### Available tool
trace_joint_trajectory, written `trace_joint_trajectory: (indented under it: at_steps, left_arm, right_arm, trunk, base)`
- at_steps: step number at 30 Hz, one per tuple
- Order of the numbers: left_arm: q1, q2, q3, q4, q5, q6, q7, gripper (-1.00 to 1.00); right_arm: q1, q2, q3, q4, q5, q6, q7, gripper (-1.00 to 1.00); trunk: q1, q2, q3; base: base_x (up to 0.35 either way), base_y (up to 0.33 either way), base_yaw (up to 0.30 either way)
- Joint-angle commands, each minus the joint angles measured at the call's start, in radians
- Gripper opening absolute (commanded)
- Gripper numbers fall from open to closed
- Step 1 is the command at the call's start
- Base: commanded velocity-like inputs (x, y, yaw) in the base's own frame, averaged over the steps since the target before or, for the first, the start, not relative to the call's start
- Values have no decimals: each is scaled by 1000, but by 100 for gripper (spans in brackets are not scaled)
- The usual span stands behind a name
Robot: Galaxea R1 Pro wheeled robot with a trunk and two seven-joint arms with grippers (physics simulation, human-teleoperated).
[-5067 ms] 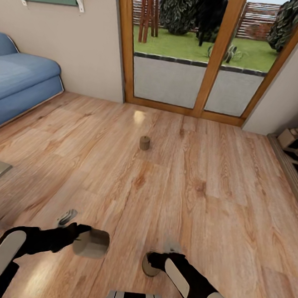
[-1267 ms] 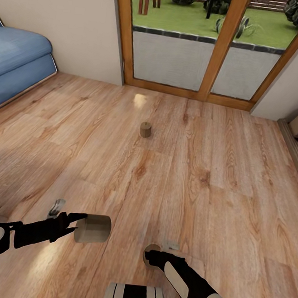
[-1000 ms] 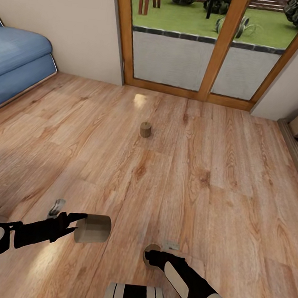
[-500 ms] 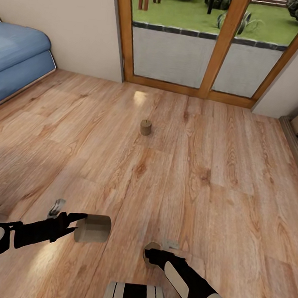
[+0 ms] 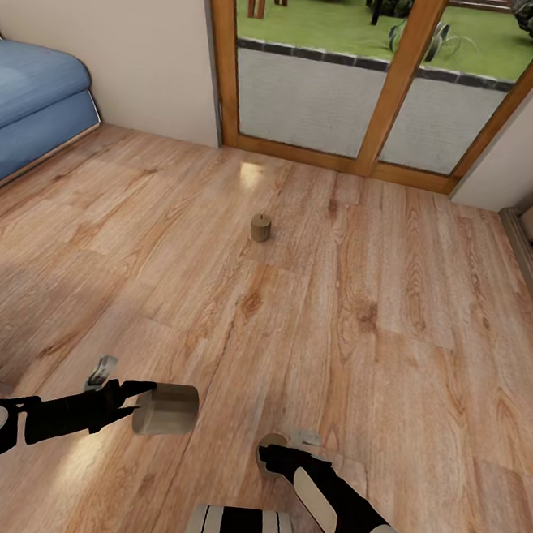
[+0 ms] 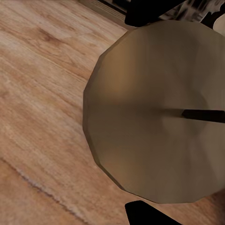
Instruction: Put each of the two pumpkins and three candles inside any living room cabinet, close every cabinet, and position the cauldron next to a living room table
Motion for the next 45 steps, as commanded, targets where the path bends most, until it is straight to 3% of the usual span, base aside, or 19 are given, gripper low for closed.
trace_joint_trajectory:
  at_steps: [1,10,11,37,45]
  left_arm:
    - [0,0,1,-1,12,3,10,-100]
    - [-1,0,1,-1,12,3,10,-100]
    - [0,0,1,-1,12,3,10,-100]
    - [0,-5,1,-1,10,2,10,-100]
    - [0,-6,1,-1,10,2,11,-100]
  right_arm:
    - [0,-1,4,-1,0,4,-11,100]
    - [0,-1,4,-1,0,4,-11,100]
    - [0,-1,4,-1,0,4,-11,-100]
    - [0,-3,3,-1,2,4,-11,-100]
    - [0,-4,2,-1,2,4,-11,-100]
  trunk:
    - [0,0,-1]
    - [0,0,-1]
    - [0,0,-1]
    - [0,0,-1]
    - [-4,2,30]
  base:
    - [0,0,0]
    - [0,0,0]
    - [0,0,0]
    - [0,0,0]
    - [0,0,0]
